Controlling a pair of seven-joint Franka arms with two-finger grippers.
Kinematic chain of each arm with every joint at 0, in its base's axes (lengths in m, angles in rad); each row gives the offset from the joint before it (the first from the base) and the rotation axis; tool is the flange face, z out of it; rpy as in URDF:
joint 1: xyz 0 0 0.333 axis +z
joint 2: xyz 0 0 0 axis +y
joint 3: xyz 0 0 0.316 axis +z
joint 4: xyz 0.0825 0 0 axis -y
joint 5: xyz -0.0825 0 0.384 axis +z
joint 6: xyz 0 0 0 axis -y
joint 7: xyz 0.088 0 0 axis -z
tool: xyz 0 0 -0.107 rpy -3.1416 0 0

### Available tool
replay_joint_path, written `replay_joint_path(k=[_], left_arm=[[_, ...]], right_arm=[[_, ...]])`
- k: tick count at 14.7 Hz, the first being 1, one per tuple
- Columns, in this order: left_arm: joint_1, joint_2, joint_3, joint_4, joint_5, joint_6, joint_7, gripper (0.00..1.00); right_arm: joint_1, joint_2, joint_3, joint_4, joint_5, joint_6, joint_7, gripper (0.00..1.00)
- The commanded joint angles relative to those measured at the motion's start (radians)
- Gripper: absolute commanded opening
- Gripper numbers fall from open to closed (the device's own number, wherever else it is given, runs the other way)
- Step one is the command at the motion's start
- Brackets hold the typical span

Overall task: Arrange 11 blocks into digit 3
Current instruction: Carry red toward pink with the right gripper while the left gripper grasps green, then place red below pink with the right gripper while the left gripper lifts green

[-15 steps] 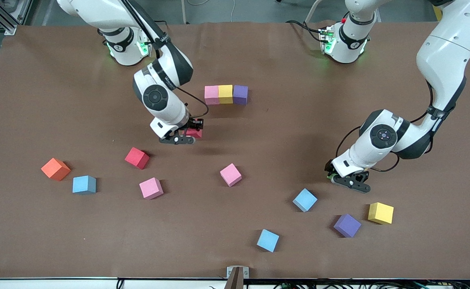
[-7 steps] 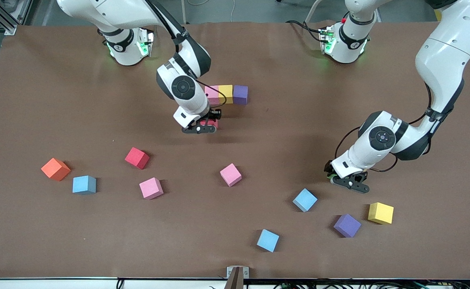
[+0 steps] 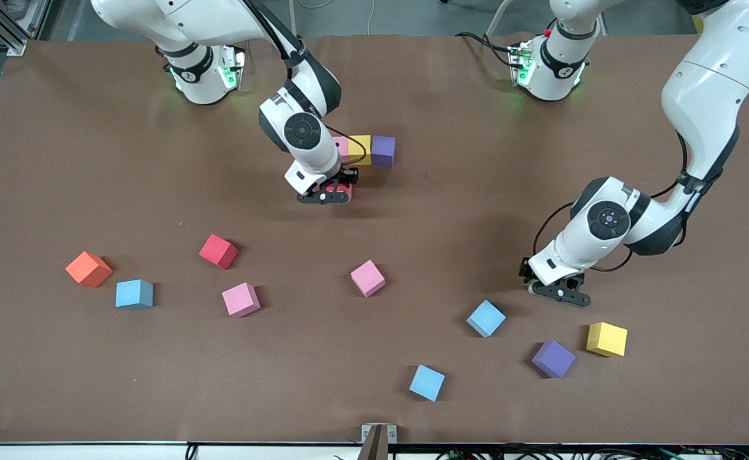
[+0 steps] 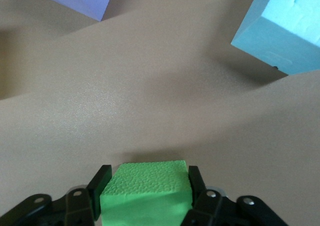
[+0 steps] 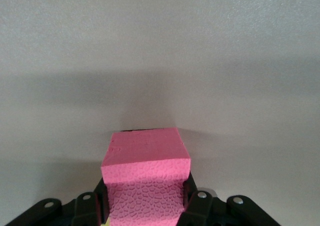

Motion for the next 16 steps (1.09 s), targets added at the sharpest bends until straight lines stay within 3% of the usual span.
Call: replay_joint_path(k=[1, 5, 10, 16], left_arm=[[-0.014, 0.002, 0.009, 0.01, 0.015, 0.008, -0.026, 0.26], [-0.01, -0.021, 0.008, 0.023, -0.017, -0.006, -0.023, 0.15], [-0.003, -0.115, 0.008, 0.013, -0.114, -0.044, -0.04, 0.15], [-0.007, -0.271, 0.0, 0.014, -0.316, -0.251, -0.228, 0.14]], right_arm=[[0.012, -0.027, -0.005, -0.038, -0.001, 0.006, 0.015, 0.0], [0.011, -0.05, -0.005, -0.037, -0.082, -0.072, 0.017, 0.0], [0.014, -0.061, -0.005, -0.035, -0.093, -0.093, 0.052, 0.0], [0.029, -0.056, -0.005, -0.034, -0.093, -0.083, 0.09, 0.0]])
